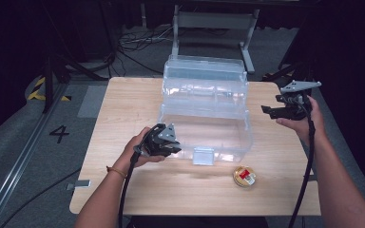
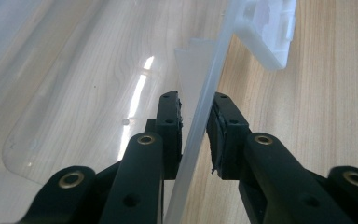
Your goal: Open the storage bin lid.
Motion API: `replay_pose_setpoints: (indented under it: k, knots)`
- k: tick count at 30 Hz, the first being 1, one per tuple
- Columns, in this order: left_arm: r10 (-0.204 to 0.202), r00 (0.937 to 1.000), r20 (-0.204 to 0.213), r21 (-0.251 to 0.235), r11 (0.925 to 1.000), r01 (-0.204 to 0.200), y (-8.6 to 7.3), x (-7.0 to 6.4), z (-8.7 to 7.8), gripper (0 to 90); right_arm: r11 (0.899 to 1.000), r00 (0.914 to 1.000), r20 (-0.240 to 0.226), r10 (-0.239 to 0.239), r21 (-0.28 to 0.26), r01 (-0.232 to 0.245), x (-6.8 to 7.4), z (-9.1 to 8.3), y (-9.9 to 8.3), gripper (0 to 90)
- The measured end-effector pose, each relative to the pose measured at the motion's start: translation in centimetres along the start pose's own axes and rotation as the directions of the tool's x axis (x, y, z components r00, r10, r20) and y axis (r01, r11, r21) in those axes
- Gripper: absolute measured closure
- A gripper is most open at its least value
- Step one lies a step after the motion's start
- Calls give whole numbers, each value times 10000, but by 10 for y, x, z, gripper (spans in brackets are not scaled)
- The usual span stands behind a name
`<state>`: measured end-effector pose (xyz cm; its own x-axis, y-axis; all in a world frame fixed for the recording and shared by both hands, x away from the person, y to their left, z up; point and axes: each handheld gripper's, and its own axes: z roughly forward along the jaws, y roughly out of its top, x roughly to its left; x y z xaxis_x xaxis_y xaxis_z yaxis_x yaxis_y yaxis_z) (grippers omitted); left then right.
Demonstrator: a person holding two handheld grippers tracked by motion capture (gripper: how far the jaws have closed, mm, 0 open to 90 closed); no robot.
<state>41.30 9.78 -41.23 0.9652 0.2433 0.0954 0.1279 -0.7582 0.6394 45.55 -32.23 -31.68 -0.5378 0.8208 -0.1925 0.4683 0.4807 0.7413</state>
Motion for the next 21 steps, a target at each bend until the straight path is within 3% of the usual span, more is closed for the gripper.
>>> replay_pose_setpoints:
  k: [10,15,21]
  knots:
    - [-46,9999,-91,122,9999,47,1,-1,0,756,9998,9990,-408,-194,52,197,12,-12,-19,308]
    - [-146,9998,-158,78,9999,147,1,-2,0,751,9982,9974,-509,-501,301,516,18,-17,-30,316]
    - [-138,9996,-250,82,9999,140,2,-5,2,751,9919,9914,-1015,-820,888,911,28,-19,-51,314]
